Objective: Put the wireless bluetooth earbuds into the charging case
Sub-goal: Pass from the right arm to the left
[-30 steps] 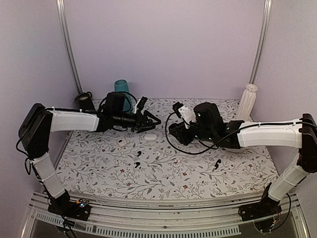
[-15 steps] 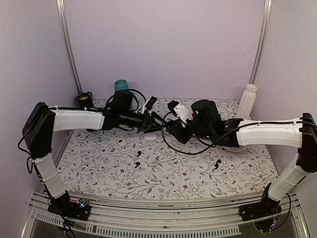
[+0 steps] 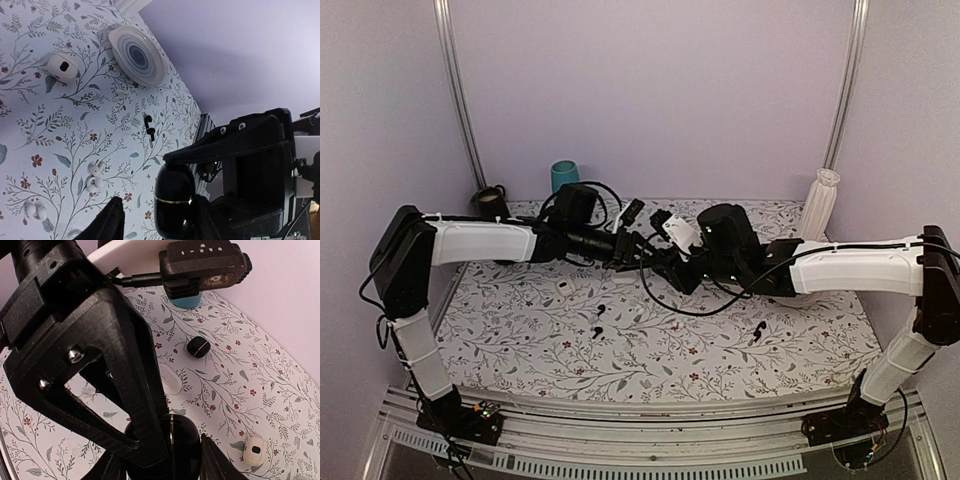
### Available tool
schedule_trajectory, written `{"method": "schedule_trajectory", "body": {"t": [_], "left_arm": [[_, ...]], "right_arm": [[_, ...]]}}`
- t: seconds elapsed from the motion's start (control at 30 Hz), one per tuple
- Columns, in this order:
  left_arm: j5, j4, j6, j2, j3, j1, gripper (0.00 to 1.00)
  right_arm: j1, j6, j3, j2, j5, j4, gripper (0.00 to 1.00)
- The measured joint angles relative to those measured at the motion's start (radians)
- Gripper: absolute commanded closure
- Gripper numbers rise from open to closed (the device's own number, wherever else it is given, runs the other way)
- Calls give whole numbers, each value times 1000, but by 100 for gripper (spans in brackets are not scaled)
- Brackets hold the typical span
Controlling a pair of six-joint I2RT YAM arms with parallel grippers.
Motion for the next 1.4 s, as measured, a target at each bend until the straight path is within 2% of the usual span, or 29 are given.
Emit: {"method": "schedule_trajectory", "body": {"t": [0.3,0.4,0.5,0.73,0.8,1.13,1.4], "left_arm": [[6,-10,10,11,27,-10,71],[8,-13,14,14,31,-12,84],[9,-18,18,17,31,-12,100],[12,-6,19,17,25,-15,100],[12,15,23,11,11,-15,100],[32,136,50,-52,-48,33,100],[81,248,70,-135,-93,45,100]], "right_arm": [[1,0,13,13,1,-10,69],[1,0,13,14,0,-13,66],[1,3,14,18,0,-21,53],[0,56,18,23,-10,-15,16],[-8,80,18,22,-25,-5,10],[-122,287,-98,-143,-235,124,8],[-172,503,-113,-182,-336,282,13]]}}
